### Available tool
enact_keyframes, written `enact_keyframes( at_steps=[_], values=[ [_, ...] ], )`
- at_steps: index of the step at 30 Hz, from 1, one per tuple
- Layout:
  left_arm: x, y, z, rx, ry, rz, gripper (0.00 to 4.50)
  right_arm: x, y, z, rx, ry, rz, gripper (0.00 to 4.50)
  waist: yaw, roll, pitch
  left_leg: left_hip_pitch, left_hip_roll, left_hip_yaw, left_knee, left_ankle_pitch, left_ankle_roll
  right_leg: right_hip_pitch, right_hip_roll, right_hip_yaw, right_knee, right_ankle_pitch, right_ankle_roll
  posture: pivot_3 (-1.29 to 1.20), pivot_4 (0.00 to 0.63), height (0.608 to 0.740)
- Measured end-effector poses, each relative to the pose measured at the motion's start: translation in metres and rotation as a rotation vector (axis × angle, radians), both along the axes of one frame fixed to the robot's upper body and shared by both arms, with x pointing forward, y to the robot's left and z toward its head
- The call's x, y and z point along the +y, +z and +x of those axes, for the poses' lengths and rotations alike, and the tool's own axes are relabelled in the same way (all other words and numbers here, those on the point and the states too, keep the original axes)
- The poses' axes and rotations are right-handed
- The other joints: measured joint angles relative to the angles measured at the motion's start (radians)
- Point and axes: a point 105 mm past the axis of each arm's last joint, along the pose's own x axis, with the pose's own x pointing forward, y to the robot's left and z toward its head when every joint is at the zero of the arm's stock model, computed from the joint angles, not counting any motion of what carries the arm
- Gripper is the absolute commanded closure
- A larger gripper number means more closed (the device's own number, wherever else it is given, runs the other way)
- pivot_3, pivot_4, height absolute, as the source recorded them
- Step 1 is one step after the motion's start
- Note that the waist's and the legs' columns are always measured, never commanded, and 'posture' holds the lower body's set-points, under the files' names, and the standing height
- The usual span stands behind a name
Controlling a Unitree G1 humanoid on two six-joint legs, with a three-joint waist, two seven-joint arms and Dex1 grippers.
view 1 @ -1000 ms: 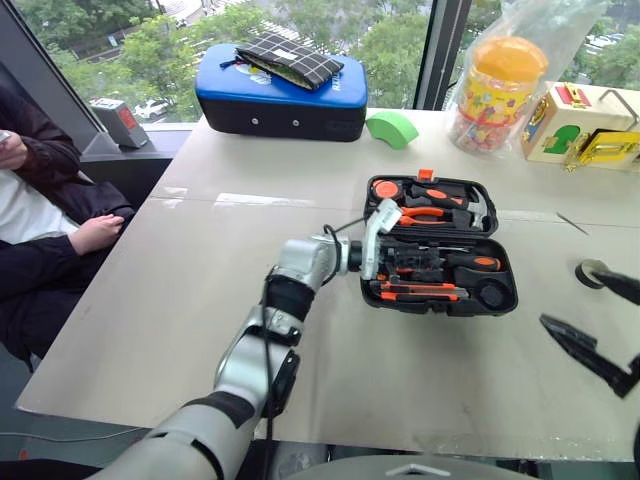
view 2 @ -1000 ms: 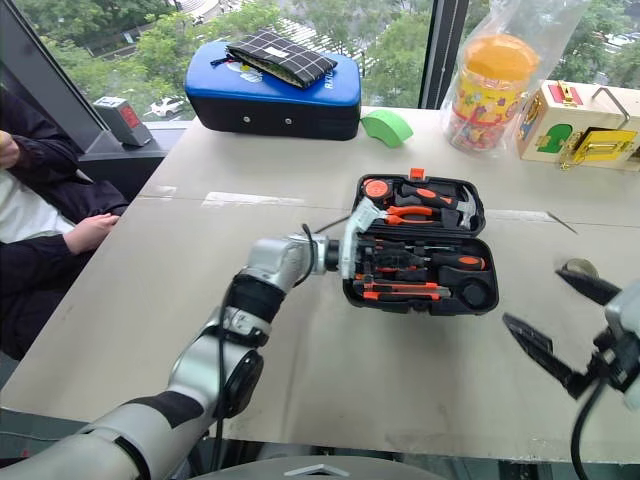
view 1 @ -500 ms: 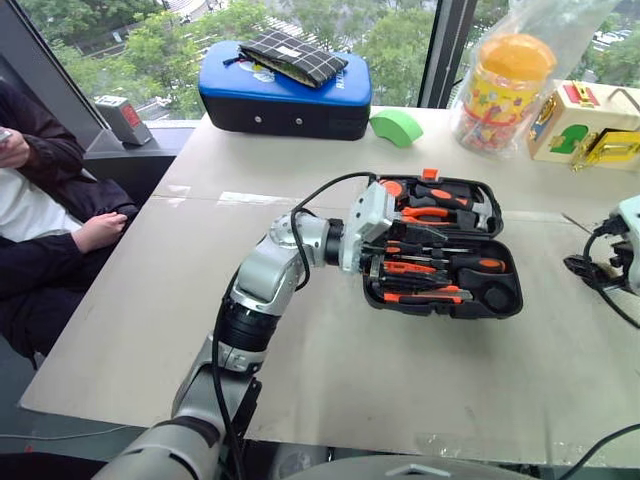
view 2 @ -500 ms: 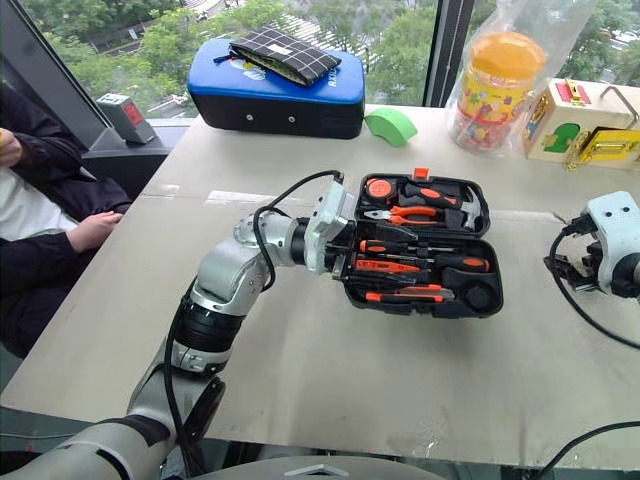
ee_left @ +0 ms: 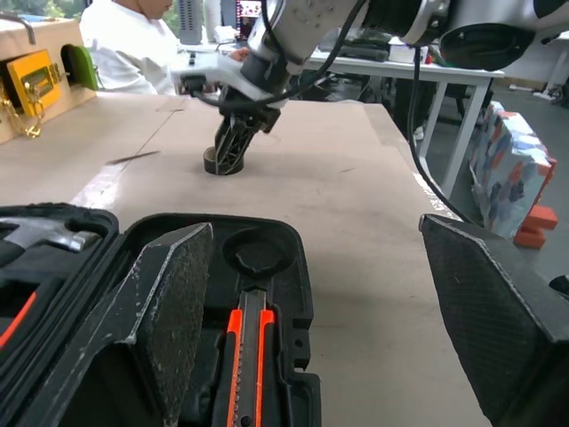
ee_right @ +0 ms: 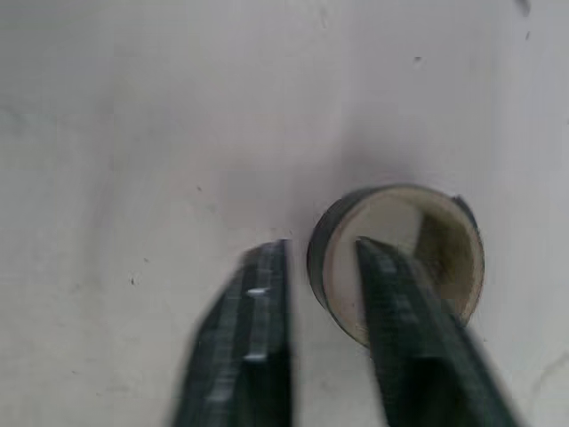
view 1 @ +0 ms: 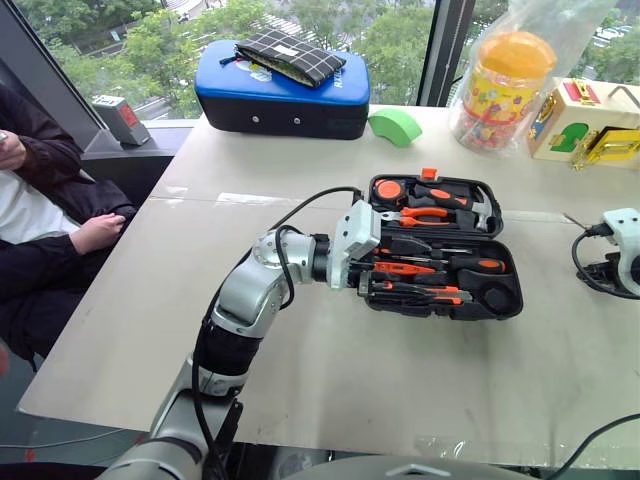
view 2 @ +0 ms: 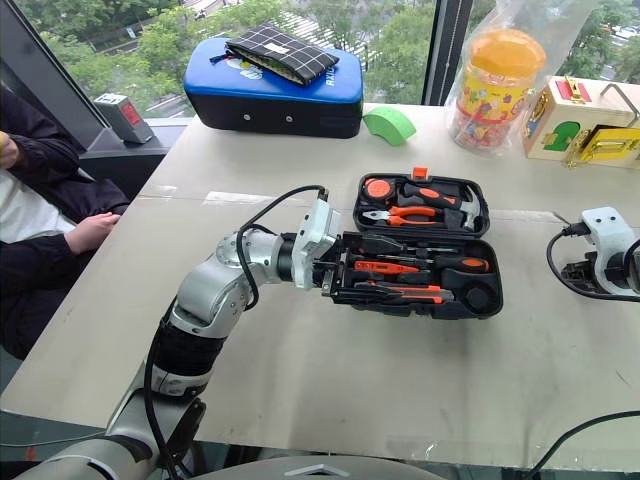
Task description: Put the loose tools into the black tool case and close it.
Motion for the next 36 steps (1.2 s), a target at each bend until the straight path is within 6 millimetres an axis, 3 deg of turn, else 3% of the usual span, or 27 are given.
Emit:
enact_keyframes(
  at_steps=[6, 10, 16, 22, 28, 36],
  values=[
    [0.0, 0.002, -0.001, 0.018, -0.012, 0.005, 0.71, 0.001, 0.002, 0.0, -0.01, 0.023, 0.013, 4.46, 0.0, 0.0, 0.0, 0.0, 0.0, -0.001, 0.0, 0.0, 0.0, 0.0, 0.0, 0.0, 0.0, 0.0, 0.0, 0.0, 0.15, 0.74],
    [-0.002, 0.009, -0.001, 0.039, -0.019, -0.026, 0.71, 0.025, 0.025, -0.006, -0.11, 0.113, 0.092, 4.46, 0.001, 0.002, 0.0, -0.001, 0.0, -0.002, 0.0, 0.0, 0.0, 0.0, 0.0, -0.001, 0.001, 0.0, 0.0, 0.0, 0.15, 0.74],
    [0.032, 0.007, 0.005, 0.154, 0.051, -0.047, 0.71, 0.102, 0.075, -0.045, -0.2, 0.413, 0.077, 4.46, -0.008, 0.002, 0.0, 0.001, 0.003, -0.004, -0.001, 0.001, -0.002, 0.0, 0.0, -0.001, 0.002, 0.0, 0.0, 0.0, 0.15, 0.74],
    [0.066, 0.002, -0.002, 0.197, 0.075, -0.012, 0.71, 0.168, 0.069, -0.075, -0.185, 0.673, 0.087, 4.46, -0.001, -0.003, 0.003, 0.001, 0.0, -0.006, -0.001, 0.002, -0.004, 0.0, -0.002, -0.003, 0.003, 0.0, 0.001, 0.0, 0.15, 0.74],
    [0.08, -0.009, -0.011, 0.196, 0.072, 0.033, 0.71, 0.175, 0.061, -0.076, -0.179, 0.686, 0.055, 4.46, 0.0, -0.005, 0.003, 0.0, 0.0, -0.007, -0.001, 0.002, -0.004, 0.0, -0.004, -0.004, 0.0, 0.0, 0.0, 0.0, 0.15, 0.74],
    [0.078, -0.009, -0.016, 0.174, 0.082, 0.034, 0.71, 0.175, 0.048, -0.075, -0.118, 0.667, 0.091, 4.46, -0.003, -0.005, 0.004, -0.001, 0.0, -0.008, -0.002, 0.002, -0.004, 0.0, -0.003, -0.004, 0.0, -0.001, 0.0, 0.0, 0.15, 0.74]
  ],
)
